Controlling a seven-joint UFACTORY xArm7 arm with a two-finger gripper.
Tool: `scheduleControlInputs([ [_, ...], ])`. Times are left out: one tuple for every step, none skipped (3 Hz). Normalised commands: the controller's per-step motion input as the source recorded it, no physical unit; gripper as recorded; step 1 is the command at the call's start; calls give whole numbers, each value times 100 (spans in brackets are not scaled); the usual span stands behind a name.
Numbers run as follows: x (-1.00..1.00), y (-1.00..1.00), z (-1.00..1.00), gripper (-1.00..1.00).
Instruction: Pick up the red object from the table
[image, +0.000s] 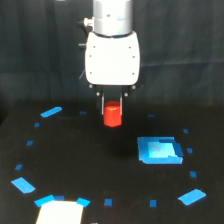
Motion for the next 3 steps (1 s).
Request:
scheduleControlInputs([
  [20,-10,-34,-83],
  [16,-1,-6,-79],
  [1,-13,-45,-82],
])
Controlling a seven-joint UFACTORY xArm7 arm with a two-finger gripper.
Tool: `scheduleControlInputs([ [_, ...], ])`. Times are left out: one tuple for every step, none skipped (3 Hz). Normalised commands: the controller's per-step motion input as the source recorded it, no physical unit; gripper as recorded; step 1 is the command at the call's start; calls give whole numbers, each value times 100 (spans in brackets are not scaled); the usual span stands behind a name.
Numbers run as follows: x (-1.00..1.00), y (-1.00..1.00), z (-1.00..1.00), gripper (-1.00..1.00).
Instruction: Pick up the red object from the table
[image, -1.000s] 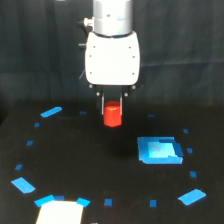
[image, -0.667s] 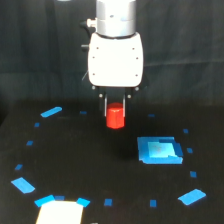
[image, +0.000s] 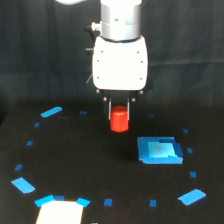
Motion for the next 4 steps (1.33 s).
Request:
scheduleControlInputs([
  [8,-48,20,-85],
  [5,-59,-47,-100],
  [-31,-65,-55,-100],
  [-15,-65,80,-100],
])
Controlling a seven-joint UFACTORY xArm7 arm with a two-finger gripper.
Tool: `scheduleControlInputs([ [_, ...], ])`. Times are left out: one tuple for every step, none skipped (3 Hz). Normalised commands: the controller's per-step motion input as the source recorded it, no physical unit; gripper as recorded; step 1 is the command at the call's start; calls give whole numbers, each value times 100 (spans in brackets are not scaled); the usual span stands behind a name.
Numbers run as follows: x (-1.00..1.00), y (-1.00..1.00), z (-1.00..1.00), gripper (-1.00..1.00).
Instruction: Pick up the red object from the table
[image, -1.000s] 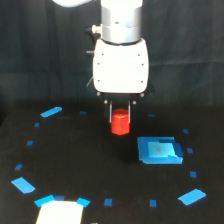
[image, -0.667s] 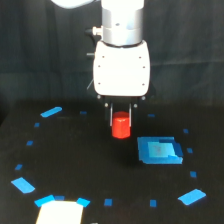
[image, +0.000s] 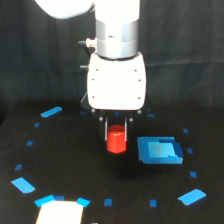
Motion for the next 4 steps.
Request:
scheduleControlInputs([
  [4,37,100,-100],
  [-8,-6,41,-97],
  [3,-55,12,-100],
  [-13,-55,-60,-100],
])
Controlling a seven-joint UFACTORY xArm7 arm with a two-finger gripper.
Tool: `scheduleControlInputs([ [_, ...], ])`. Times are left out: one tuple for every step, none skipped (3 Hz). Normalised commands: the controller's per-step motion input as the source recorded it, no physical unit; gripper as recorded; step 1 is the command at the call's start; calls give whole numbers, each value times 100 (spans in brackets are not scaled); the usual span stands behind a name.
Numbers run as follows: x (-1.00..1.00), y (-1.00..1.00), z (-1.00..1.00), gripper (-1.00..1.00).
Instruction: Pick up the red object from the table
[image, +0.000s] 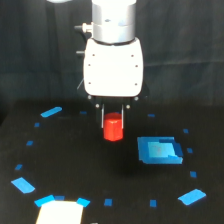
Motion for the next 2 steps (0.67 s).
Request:
scheduleControlInputs([
  [-35,-53,-89,-100],
  [-6,-17,-13,-100],
])
